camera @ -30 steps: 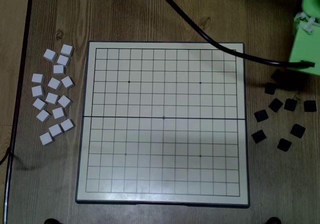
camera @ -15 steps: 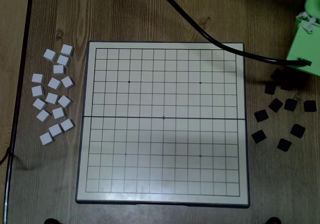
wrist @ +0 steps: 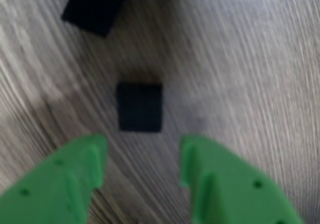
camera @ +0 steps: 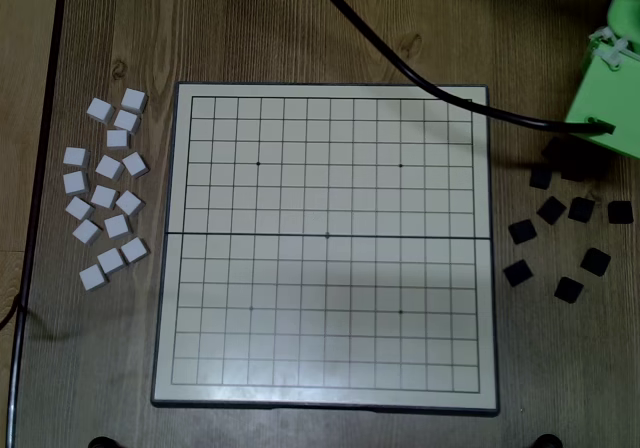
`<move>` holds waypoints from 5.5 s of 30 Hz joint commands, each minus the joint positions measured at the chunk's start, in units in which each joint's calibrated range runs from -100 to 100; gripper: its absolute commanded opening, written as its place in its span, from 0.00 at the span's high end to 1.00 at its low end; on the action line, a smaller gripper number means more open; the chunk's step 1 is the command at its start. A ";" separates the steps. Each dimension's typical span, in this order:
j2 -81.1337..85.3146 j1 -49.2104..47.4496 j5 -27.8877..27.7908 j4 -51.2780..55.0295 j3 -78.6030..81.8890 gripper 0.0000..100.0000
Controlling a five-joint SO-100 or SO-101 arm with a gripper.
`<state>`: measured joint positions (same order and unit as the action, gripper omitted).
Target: Grasp a Black stone and put it on the board on position (0,0).
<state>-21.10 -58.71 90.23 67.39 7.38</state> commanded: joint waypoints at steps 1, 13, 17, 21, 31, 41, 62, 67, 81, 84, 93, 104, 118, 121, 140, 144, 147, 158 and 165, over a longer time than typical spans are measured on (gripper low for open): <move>1.55 -0.60 -0.10 0.28 -3.22 0.88; 0.37 -0.06 -1.17 0.77 -5.15 0.88; -0.40 0.40 -1.51 0.86 -5.93 0.88; -0.57 0.58 -1.56 0.86 -6.31 0.88; -1.58 0.95 -1.90 -0.13 -7.09 0.88; -2.18 1.22 -1.95 -1.04 -6.70 0.87; -3.19 1.22 -1.51 -2.95 -3.99 0.87; -3.19 1.40 -1.47 -3.44 -3.22 0.86; -2.77 1.04 -0.44 -7.33 2.38 0.86; -2.69 0.49 0.05 -7.58 2.48 0.87; -2.01 -0.51 0.44 -7.58 2.58 0.88; -1.58 -0.69 0.20 -7.66 2.87 0.92; -1.50 -0.97 0.59 -7.66 2.87 0.94; -1.50 -1.24 0.63 -7.66 2.87 0.94; 2.83 7.32 -13.38 9.21 -15.30 0.94; 3.33 9.96 -15.87 13.18 -18.97 0.94; 4.94 12.42 -17.58 16.32 -20.42 0.94; 14.19 26.34 -26.57 22.02 -20.52 0.94; 18.51 39.82 -35.46 23.18 -20.61 0.94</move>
<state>-9.59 -25.28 59.17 90.32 -8.63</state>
